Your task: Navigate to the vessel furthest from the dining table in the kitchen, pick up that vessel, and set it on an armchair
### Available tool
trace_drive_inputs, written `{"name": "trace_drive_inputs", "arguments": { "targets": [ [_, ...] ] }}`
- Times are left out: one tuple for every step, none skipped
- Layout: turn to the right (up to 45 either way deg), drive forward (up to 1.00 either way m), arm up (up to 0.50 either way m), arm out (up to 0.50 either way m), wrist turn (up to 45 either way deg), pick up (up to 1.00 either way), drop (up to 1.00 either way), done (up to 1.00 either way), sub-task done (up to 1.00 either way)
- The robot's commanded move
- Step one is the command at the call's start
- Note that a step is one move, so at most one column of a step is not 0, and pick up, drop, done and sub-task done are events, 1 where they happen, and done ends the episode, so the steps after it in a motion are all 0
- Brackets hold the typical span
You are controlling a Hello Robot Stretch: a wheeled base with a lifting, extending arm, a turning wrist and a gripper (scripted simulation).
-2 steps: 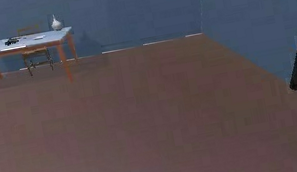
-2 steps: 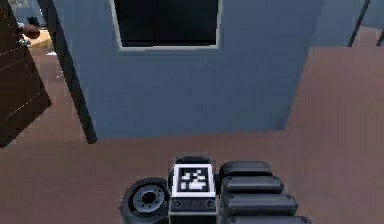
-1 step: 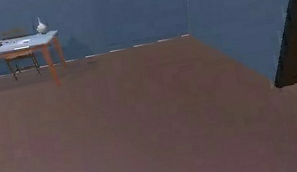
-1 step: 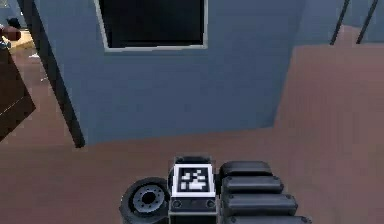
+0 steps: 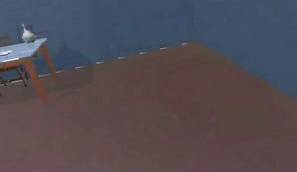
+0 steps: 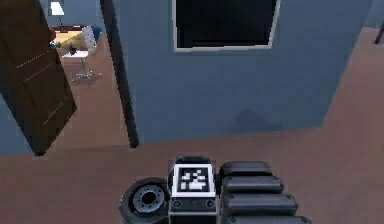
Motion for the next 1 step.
{"name": "trace_drive_inputs", "arguments": {
  "targets": [
    [-45.0,0.0,0.0,0.0,0.0,0.0,0.0,0.0,0.0]
  ]
}}
